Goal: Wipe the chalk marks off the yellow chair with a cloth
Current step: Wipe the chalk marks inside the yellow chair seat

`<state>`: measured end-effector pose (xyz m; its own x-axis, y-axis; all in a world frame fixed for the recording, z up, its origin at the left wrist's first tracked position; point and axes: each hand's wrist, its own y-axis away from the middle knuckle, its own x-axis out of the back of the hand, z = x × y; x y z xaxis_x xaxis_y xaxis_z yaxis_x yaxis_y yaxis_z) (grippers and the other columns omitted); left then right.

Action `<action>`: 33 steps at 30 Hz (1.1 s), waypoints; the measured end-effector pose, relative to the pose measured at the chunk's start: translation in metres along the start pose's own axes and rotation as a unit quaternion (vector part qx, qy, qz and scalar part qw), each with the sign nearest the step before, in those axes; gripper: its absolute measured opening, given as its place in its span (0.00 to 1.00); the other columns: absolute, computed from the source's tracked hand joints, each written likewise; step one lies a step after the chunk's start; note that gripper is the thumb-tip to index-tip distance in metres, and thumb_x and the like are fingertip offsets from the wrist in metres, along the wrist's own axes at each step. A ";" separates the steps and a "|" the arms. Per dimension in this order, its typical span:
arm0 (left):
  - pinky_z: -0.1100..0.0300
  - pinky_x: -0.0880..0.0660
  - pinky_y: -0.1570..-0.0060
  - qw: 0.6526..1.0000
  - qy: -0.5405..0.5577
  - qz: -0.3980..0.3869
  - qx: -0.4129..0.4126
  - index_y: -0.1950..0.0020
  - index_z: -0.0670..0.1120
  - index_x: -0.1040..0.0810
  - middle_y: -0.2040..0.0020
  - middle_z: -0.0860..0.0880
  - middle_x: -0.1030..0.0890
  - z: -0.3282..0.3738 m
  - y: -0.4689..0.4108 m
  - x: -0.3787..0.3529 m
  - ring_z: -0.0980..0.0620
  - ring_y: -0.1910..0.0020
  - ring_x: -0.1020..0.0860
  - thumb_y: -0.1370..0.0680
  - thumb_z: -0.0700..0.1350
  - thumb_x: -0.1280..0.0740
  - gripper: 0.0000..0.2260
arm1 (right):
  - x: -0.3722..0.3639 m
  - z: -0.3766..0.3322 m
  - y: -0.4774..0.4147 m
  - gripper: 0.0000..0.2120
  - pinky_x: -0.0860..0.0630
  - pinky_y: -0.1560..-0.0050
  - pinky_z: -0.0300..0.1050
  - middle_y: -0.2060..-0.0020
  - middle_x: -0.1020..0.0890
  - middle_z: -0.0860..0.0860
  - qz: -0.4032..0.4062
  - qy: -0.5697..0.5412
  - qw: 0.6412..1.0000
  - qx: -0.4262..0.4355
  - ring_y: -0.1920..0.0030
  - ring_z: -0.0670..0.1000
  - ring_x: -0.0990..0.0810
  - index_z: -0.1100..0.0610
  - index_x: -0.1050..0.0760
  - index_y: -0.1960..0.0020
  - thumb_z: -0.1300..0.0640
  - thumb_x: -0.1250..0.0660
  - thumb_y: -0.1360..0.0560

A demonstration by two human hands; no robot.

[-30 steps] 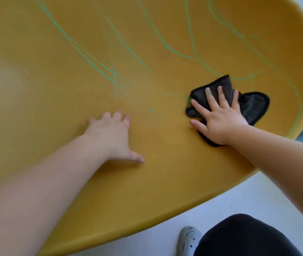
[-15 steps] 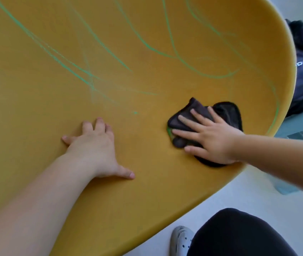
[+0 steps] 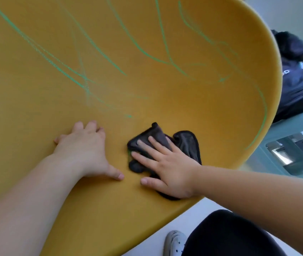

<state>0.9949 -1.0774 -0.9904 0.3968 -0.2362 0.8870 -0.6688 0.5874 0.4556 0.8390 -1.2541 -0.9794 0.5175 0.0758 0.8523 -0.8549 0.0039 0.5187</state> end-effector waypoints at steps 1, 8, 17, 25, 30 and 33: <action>0.37 0.31 0.34 1.000 0.002 0.008 0.007 0.20 0.50 0.45 0.22 0.50 0.45 0.003 0.001 0.000 0.43 0.25 0.43 0.51 0.84 0.37 0.66 | -0.001 0.004 0.019 0.34 0.70 0.23 0.60 0.19 0.66 0.42 -0.024 0.009 1.000 0.014 0.20 0.51 0.70 0.36 0.65 0.20 0.27 0.63 0.22; 0.44 0.34 0.35 0.993 -0.022 0.103 -0.054 0.20 0.51 0.44 0.25 0.50 0.38 0.033 0.006 -0.011 0.45 0.29 0.37 0.48 0.87 0.47 0.64 | 0.063 0.149 0.046 0.32 0.68 0.23 0.66 0.18 0.60 0.45 0.028 0.217 0.950 -0.222 0.18 0.55 0.64 0.33 0.59 0.20 0.27 0.65 0.23; 0.45 0.36 0.29 0.985 -0.033 0.085 -0.144 0.20 0.54 0.46 0.20 0.50 0.44 0.050 0.011 -0.009 0.46 0.24 0.43 0.43 0.85 0.45 0.58 | 0.005 0.047 0.059 0.35 0.63 0.21 0.64 0.18 0.60 0.44 -0.021 0.059 0.992 -0.111 0.18 0.54 0.62 0.40 0.61 0.18 0.29 0.62 0.21; 0.47 0.34 0.30 0.988 -0.081 -0.008 -0.129 0.18 0.49 0.51 0.19 0.46 0.47 0.084 -0.001 0.019 0.43 0.23 0.41 0.48 0.81 0.32 0.67 | 0.058 0.158 0.077 0.36 0.62 0.21 0.63 0.17 0.53 0.45 0.066 0.222 0.955 -0.186 0.18 0.53 0.58 0.35 0.53 0.19 0.26 0.65 0.25; 0.47 0.36 0.26 0.991 -0.047 -0.034 -0.120 0.18 0.48 0.53 0.19 0.46 0.51 0.093 -0.010 0.009 0.43 0.22 0.49 0.48 0.80 0.31 0.68 | 0.077 0.196 0.036 0.36 0.69 0.24 0.67 0.17 0.59 0.50 0.110 0.262 0.904 -0.319 0.19 0.59 0.64 0.40 0.57 0.18 0.28 0.63 0.22; 0.45 0.37 0.28 0.992 -0.045 -0.025 -0.118 0.18 0.50 0.56 0.19 0.49 0.54 0.092 -0.011 0.005 0.44 0.21 0.51 0.49 0.82 0.32 0.69 | 0.035 0.147 0.019 0.36 0.68 0.23 0.66 0.18 0.64 0.49 0.068 0.147 0.951 -0.264 0.20 0.59 0.68 0.43 0.63 0.18 0.29 0.64 0.21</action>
<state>0.9470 -1.1561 -0.9840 0.3607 -0.3306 0.8721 -0.4803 0.7357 0.4775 0.8461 -1.3980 -0.9294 0.4349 0.3857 0.8137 -0.8522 0.4681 0.2336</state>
